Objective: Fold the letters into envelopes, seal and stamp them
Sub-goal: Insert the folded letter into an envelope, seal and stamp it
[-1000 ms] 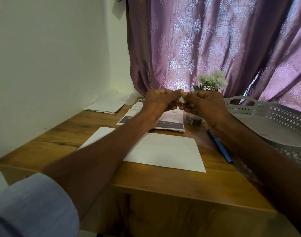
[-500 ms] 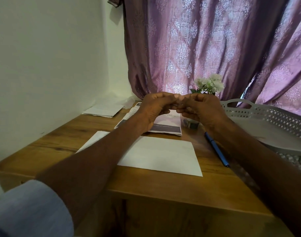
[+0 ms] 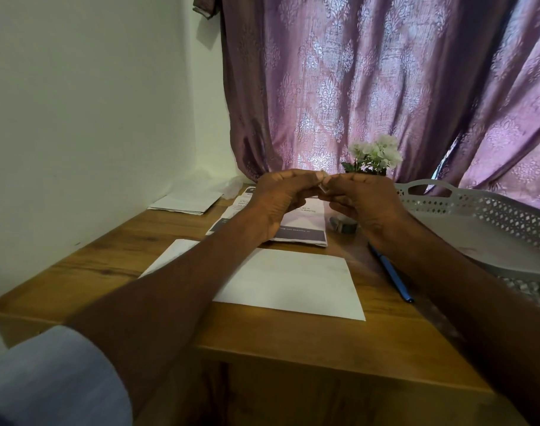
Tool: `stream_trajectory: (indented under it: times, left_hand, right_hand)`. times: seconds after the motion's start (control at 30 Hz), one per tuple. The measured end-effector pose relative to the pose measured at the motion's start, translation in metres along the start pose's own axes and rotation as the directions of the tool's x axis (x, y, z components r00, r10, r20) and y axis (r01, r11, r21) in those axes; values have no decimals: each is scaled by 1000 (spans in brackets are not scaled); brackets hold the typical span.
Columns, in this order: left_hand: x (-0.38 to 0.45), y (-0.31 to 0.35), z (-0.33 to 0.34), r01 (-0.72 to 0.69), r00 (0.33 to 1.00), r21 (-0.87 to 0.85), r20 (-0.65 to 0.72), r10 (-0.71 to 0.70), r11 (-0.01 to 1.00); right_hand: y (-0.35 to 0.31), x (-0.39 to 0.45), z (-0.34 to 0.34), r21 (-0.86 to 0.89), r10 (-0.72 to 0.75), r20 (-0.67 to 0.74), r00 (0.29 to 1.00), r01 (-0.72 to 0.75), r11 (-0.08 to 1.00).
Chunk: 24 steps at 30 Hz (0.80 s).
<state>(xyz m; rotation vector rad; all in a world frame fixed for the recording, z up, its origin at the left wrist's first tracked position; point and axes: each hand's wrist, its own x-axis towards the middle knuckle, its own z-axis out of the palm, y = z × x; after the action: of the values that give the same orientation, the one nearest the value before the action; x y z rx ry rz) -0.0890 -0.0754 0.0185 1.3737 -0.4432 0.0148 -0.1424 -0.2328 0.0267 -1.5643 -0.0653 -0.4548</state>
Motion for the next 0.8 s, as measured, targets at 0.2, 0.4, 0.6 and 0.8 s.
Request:
stream_trajectory:
  times: [0.2,0.4,0.6,0.8]
  left_hand:
    - [0,0,-1,4,1000,-12,23,-4,1000]
    - [5,0,-4,-11,999,-47,38,13,999]
    - [5,0,-4,6,999,-79,40,-3,997]
    - [5,2,-8,45,999,-148,34,-41,988]
  right_hand:
    - [5,0,4,99,28,-39,999,-24,995]
    - [4,-5,7,140,62,-56,997,-53,989]
    - [2,-11,8,167,82,-47,996,-73,983]
    - [1,-12,8,208,115,-30,993,-106,972]
